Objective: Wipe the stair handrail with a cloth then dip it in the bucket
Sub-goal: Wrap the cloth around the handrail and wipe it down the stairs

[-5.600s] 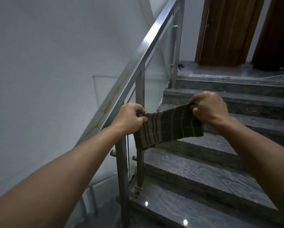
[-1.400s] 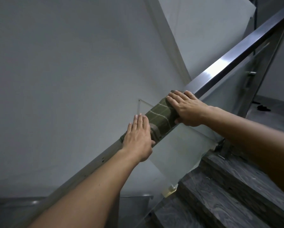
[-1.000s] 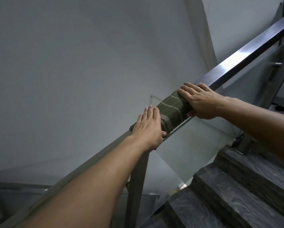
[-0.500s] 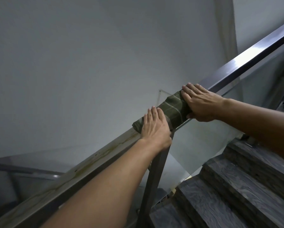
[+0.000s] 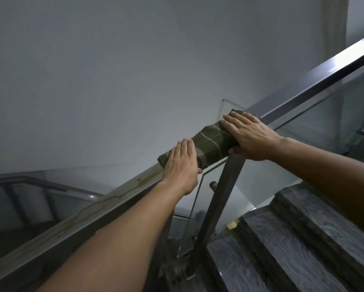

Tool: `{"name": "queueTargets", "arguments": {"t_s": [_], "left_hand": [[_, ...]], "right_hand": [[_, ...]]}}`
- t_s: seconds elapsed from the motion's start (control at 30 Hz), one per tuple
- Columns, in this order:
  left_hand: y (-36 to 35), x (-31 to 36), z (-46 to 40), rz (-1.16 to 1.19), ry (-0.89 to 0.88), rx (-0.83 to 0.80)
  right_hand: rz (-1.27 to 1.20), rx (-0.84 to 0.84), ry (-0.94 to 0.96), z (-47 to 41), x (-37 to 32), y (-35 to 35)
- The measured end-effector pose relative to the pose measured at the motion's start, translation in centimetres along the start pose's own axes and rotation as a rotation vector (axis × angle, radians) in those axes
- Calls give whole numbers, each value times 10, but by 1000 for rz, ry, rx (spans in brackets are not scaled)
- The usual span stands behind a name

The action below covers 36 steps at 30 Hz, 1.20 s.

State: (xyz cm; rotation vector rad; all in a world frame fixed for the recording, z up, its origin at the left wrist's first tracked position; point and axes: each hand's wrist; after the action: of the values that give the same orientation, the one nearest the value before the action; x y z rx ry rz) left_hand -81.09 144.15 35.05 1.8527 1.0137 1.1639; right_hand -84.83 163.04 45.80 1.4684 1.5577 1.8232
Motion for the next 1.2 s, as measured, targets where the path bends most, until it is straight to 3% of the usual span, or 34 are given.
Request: {"name": "queueTargets", "arguments": {"t_s": [1.2], "left_hand": [[-17,-207,166,-45,109,43]], "right_hand": [[-9,79,199,-27,-253,-34]]}}
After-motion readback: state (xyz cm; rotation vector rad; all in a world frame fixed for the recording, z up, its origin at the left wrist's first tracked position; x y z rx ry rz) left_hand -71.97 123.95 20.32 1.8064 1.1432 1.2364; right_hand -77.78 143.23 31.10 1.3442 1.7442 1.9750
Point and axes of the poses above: each hand's wrist, its own z-axis away from the middle knuckle, its own y-axis out of the back of the hand, x = y × z, and after that the axes turned 2 degrees about -x, right-handed
